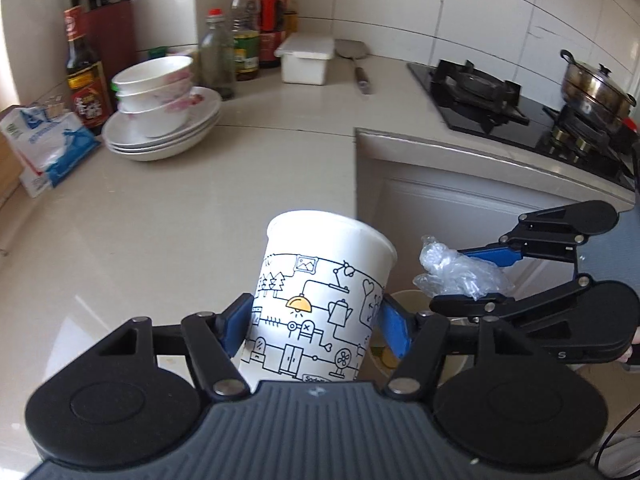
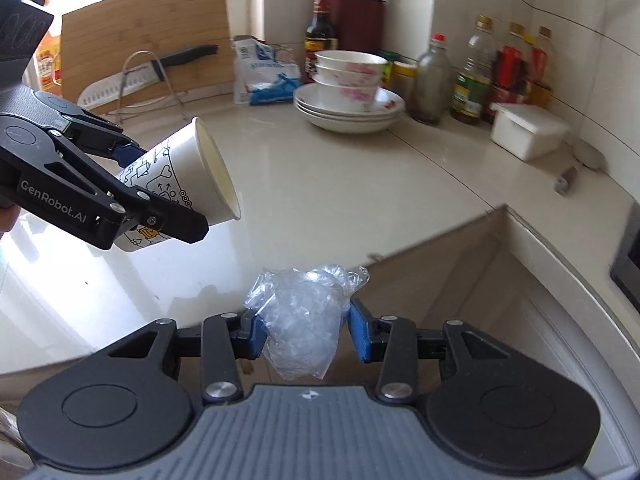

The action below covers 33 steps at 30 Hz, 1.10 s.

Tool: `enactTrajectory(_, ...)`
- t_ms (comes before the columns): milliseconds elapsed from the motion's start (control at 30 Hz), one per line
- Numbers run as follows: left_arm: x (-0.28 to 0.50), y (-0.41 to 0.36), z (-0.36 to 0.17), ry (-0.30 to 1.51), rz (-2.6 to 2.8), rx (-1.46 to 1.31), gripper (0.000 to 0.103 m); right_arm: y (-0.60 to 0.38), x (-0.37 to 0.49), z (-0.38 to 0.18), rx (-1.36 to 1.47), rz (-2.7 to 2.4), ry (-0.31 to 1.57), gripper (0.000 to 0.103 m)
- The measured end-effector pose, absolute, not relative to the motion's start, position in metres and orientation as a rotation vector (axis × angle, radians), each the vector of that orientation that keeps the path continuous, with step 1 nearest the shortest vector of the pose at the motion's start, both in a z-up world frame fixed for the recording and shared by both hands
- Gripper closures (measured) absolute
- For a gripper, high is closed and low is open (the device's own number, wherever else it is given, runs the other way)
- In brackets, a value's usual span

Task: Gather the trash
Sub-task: 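Carry the paper cup and plastic bag with both tools over the white bucket, then open the left tool to drop the cup while the right tool drops the bag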

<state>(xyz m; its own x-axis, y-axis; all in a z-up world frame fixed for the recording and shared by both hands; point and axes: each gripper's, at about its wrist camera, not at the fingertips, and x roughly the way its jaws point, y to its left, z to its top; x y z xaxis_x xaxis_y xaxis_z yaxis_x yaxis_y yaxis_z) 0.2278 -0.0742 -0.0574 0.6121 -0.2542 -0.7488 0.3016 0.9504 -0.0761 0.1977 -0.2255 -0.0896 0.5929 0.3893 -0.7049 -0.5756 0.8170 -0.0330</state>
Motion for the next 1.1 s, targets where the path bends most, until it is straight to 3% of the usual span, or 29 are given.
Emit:
enactTrajectory(600,0.260,-0.211,-0.107,0.929,-0.507,0.135,0.037,-0.341,0.223,-0.196,-0.177,0.299,0.946,0.055)
enactTrajectory(667,0.263,-0.217,-0.111,0.935,-0.508,0.138,0.037,-0.345,0.229,-0.203,-0.170,0.290,0.953,0.050)
enactTrajectory(733,0.266,-0.224,-0.116,0.941,-0.508,0.143,0.037,-0.350,0.233,-0.207,-0.149,0.279,0.958,0.028)
enactTrajectory(800,0.270,-0.229,-0.120,0.944,-0.503,0.148,0.037,-0.356,0.231,-0.207,-0.130,0.274,0.955,0.019)
enactTrajectory(1100,0.294,-0.263,-0.157,0.985,-0.497,0.149,0.037,-0.385,0.207,-0.202,-0.089,0.212,0.987,0.012)
